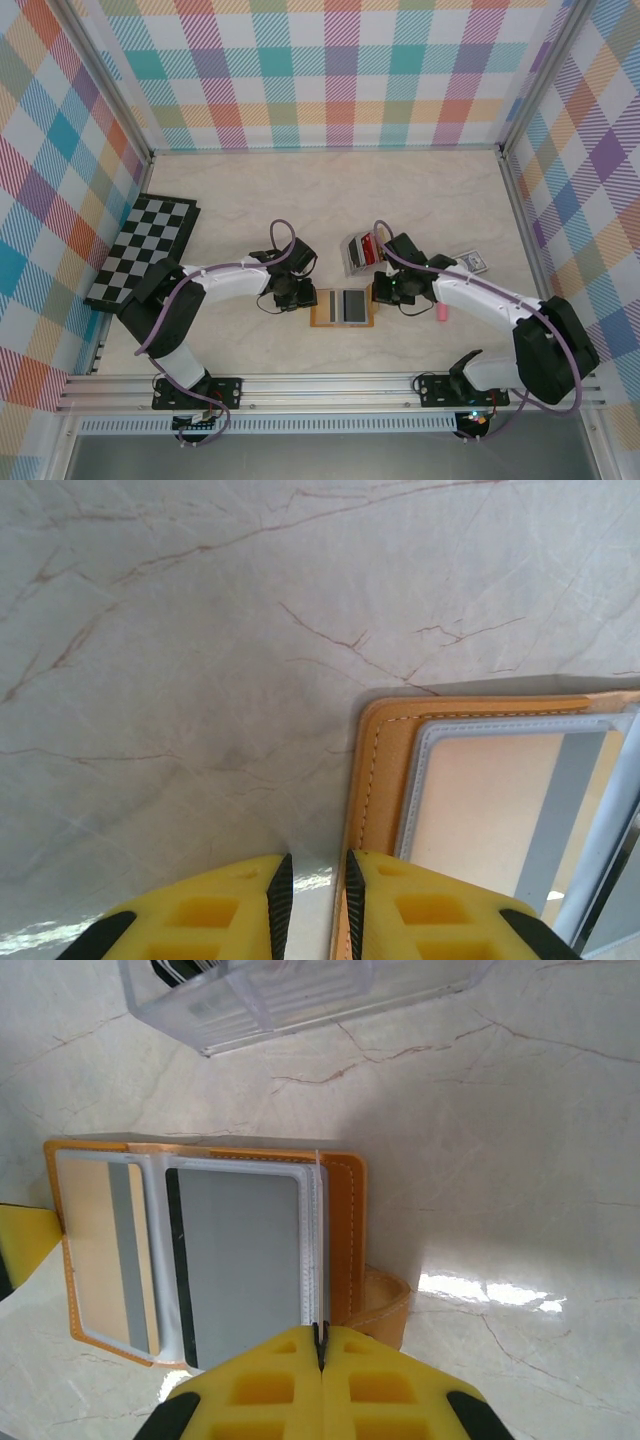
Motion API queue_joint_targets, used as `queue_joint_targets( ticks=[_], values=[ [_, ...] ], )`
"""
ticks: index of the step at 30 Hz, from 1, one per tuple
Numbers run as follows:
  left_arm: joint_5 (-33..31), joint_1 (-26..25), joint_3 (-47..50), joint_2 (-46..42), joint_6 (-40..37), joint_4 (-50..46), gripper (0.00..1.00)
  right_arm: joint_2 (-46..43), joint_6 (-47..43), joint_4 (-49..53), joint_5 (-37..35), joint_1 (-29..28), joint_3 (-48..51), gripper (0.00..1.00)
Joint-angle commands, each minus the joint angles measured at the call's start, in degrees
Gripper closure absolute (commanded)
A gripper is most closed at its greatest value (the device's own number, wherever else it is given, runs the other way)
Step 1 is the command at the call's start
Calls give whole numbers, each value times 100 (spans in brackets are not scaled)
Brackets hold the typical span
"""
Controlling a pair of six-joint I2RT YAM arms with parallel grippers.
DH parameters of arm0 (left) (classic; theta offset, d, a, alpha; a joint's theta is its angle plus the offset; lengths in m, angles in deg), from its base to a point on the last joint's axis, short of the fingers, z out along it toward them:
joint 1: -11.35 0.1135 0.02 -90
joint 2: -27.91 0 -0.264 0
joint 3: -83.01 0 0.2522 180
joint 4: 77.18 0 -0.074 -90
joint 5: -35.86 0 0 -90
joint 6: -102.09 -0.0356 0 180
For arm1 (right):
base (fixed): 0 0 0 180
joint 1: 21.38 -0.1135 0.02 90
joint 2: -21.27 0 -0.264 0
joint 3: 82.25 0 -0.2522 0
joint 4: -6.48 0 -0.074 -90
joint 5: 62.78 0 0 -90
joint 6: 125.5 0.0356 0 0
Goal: Put the credit cards into the card holder
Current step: Flip over the card slot in the card holder.
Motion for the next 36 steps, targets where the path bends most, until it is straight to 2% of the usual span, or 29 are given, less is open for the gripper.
queue_joint_targets(
  ticks=[1, 9, 20, 28, 36],
  values=[
    [427, -212, 88, 452, -18, 710, 76, 97, 60, -51, 21, 27, 18, 97],
    [427, -211, 120, 429, -5, 743, 76, -145, 255, -563, 476, 35, 211, 97],
    [450, -219, 120, 482, 11, 803, 77, -646, 635, -793, 714, 207, 315, 96],
    [449, -221, 75, 509, 16, 805, 77, -566, 801, -1222, 1322, 292, 314, 95],
    [397, -216, 101, 413, 62, 892, 80, -111, 934, -1749, 1850, 284, 176, 95]
  ],
)
